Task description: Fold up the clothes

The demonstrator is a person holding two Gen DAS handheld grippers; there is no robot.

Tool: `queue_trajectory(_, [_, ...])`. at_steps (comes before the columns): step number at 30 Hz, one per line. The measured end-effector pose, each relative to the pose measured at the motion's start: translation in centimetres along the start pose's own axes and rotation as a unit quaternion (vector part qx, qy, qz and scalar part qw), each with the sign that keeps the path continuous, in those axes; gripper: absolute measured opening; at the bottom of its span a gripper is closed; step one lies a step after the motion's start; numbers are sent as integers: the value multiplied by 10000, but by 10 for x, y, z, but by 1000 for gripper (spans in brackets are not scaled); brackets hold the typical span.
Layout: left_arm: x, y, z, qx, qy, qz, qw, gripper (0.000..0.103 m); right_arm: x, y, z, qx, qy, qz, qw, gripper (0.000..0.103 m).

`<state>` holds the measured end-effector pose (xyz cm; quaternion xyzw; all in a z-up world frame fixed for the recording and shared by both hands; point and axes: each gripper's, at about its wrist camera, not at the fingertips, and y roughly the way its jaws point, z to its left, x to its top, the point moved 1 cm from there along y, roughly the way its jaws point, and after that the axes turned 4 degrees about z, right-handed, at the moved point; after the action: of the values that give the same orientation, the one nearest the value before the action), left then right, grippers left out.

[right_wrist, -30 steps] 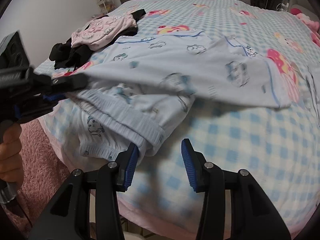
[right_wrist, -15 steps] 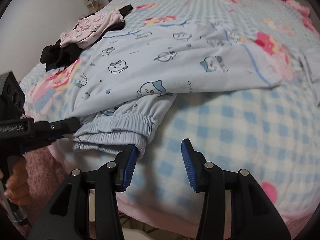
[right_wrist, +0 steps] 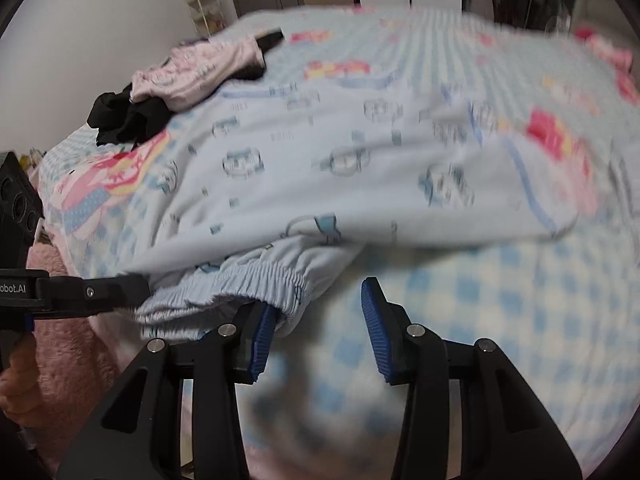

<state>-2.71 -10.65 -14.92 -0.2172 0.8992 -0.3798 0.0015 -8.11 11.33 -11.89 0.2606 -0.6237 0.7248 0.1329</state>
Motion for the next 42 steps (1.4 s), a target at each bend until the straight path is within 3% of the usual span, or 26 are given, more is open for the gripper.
queue_trajectory(4, [0,15,16,203,-191,181,9994,13,-12,9,12,-524,-356,-25,9980,42])
queue_trajectory(6, [0,22,24,76,-386,355,9986,13,-23,27,4,-447,-188,260,9985,42])
queue_trajectory(10, [-1,20,19,80,-246,337,9991,15,-20,16,-11,-2,252,257,9994,46])
queue_trajectory(14, [-1,20,19,39,-286,326,9990,16,-17,-5,-11,269,224,461,9983,46])
queue_trajectory(18, [-1,20,26,-166,-431,372,9982,16,-25,-28,-15,772,367,401,9955,46])
queue_trajectory(24, [-3,14,20,-276,-324,301,9986,17,-5,-13,-24,676,832,387,9935,46])
queue_trajectory(26, [-4,14,22,-252,-341,316,9986,17,1,-5,-25,761,871,439,9923,46])
queue_trajectory(30, [-5,13,25,-203,-373,344,9985,17,-6,16,-26,411,842,773,9926,46])
queue_trajectory(32, [-5,13,26,-174,-381,357,9985,17,-16,19,-32,473,949,795,9912,47])
queue_trajectory(37, [-4,5,13,52,-286,362,9989,18,-17,6,-36,473,1101,661,9906,47])
queue_trajectory(39, [-3,2,5,150,-207,315,9992,18,-11,-4,-36,683,1192,461,9894,47])
queue_trajectory(42, [-3,1,-9,455,103,219,9987,18,-7,-2,-25,636,957,465,9923,47])
